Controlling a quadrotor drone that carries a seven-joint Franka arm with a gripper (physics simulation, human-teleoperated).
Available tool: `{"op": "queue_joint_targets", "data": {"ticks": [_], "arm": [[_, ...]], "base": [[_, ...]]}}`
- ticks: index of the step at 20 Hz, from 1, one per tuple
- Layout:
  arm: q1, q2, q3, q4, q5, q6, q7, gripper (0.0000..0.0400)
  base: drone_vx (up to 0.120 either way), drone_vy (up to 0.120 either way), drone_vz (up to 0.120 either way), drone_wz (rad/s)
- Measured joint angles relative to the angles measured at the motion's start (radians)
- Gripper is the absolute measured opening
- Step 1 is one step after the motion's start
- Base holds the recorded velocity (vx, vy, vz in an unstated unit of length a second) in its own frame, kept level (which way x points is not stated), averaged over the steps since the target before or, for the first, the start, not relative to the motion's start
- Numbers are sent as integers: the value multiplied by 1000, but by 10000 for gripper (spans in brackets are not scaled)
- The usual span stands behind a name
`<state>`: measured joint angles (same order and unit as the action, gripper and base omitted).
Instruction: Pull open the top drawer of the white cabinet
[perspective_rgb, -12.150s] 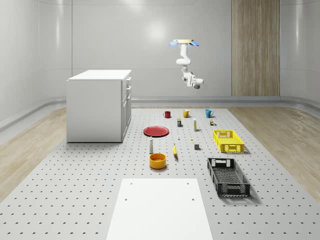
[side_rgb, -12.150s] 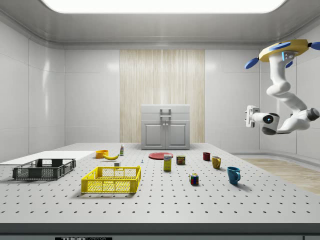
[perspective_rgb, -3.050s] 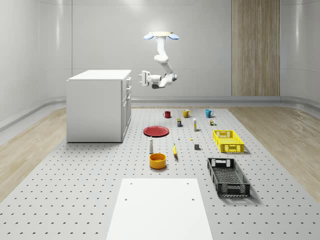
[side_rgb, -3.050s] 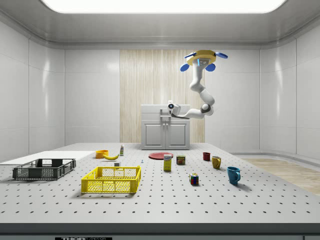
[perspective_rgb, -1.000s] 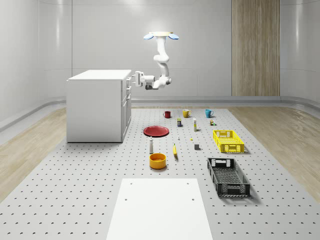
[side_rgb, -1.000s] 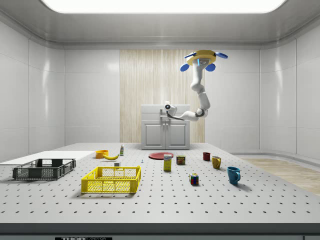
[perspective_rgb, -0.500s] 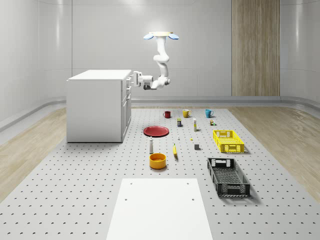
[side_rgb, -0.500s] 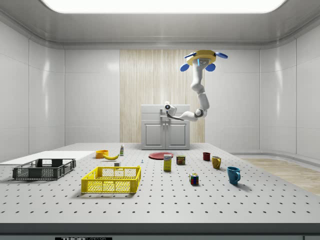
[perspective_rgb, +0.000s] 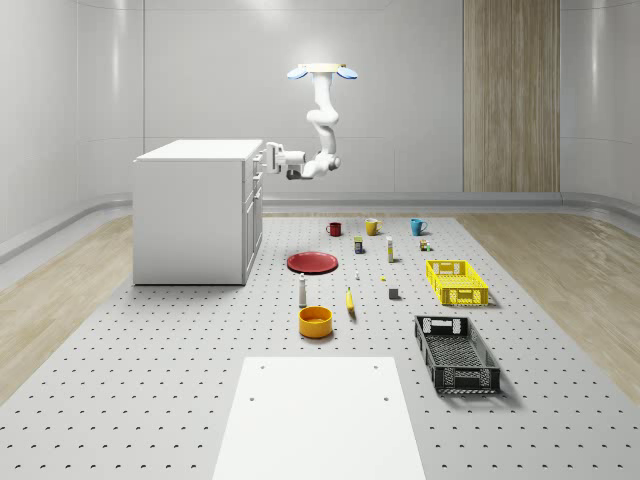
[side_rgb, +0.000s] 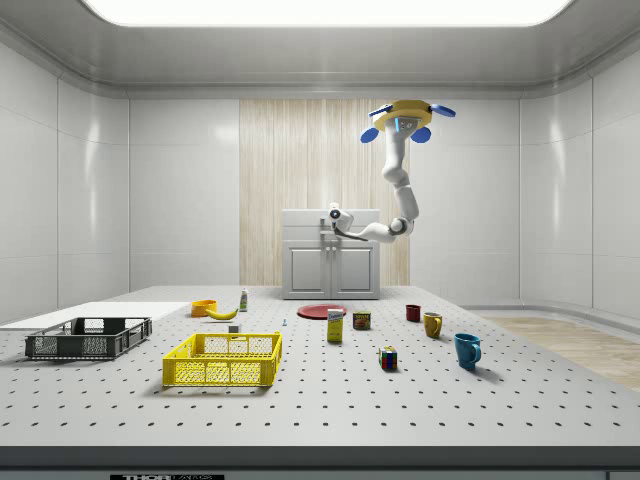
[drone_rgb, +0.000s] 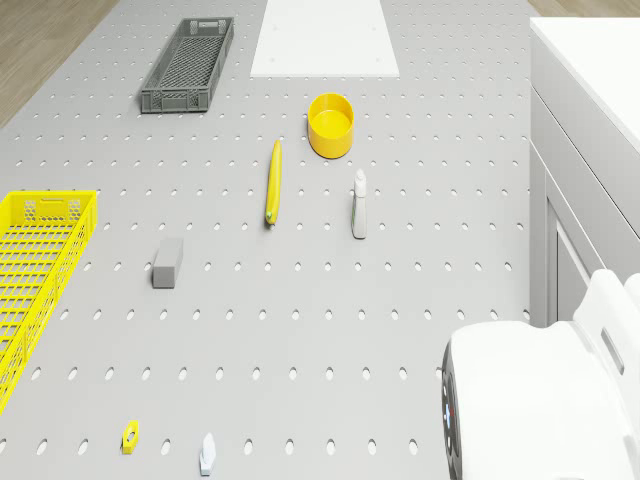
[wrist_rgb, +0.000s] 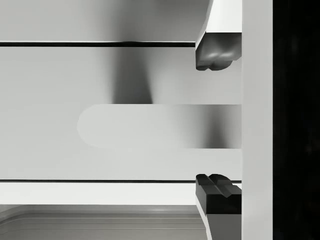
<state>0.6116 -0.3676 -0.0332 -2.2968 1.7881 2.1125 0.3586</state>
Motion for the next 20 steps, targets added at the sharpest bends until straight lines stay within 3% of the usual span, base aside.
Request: {"op": "queue_joint_targets", "data": {"ticks": [9, 20], "arm": [[-44, 43, 27, 39, 2, -20, 1, 305], [-83, 55, 65, 51, 12, -27, 2, 305]], "base": [[0, 0, 0, 0], [0, 0, 0, 0]]}}
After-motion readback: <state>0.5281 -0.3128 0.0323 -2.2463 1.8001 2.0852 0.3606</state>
